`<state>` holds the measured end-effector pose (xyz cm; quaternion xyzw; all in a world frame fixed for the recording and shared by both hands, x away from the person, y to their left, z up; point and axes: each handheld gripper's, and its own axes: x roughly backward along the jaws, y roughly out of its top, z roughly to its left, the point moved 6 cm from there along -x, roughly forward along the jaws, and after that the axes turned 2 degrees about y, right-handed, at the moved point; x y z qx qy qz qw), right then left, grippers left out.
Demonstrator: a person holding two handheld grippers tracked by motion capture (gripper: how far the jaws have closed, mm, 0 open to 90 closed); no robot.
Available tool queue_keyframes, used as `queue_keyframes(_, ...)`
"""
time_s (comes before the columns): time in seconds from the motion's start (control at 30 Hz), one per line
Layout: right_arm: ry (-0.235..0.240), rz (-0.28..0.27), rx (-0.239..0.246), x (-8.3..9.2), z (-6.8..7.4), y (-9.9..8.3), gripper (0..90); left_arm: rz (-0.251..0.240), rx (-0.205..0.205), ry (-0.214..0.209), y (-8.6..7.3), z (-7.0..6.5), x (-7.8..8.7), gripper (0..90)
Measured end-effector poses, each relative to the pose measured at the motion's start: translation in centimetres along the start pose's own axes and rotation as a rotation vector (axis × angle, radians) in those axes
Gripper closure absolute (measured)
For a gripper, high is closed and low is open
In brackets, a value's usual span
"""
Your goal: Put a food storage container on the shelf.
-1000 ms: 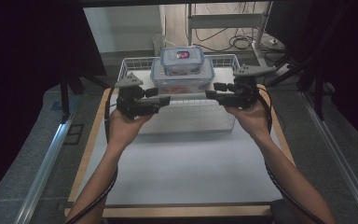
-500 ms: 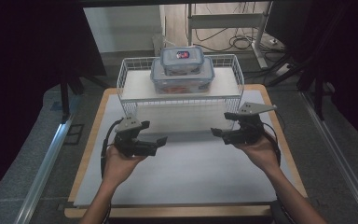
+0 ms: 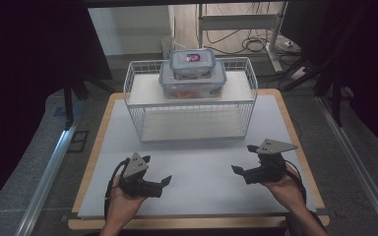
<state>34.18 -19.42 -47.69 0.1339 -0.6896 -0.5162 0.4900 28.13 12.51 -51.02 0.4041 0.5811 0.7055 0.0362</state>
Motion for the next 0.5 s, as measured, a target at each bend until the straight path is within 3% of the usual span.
queue_keyframes(0.17,-0.002,0.027,0.002,-0.3,-0.2,-3.1,6.4,0.073,-0.002,0.042,-3.3,0.1,-0.3,2.4)
queue_keyframes(0.23,0.002,0.079,0.008,-0.8,-0.3,-4.8,6.2,0.123,0.003,0.058,-4.8,0.5,-0.5,2.6)
queue_keyframes(0.3,-0.016,0.124,0.043,-1.3,-0.5,-5.8,6.1,0.161,-0.003,0.069,-5.7,0.9,-0.6,2.6)
queue_keyframes(0.37,-0.037,0.166,0.087,-1.8,-0.8,-6.5,5.7,0.173,-0.014,0.09,-6.0,1.5,-0.7,2.5)
queue_keyframes(0.5,-0.013,0.174,0.06,-2.2,-0.9,-6.8,5.6,0.154,0.012,0.084,-6.1,2.2,-0.7,2.4)
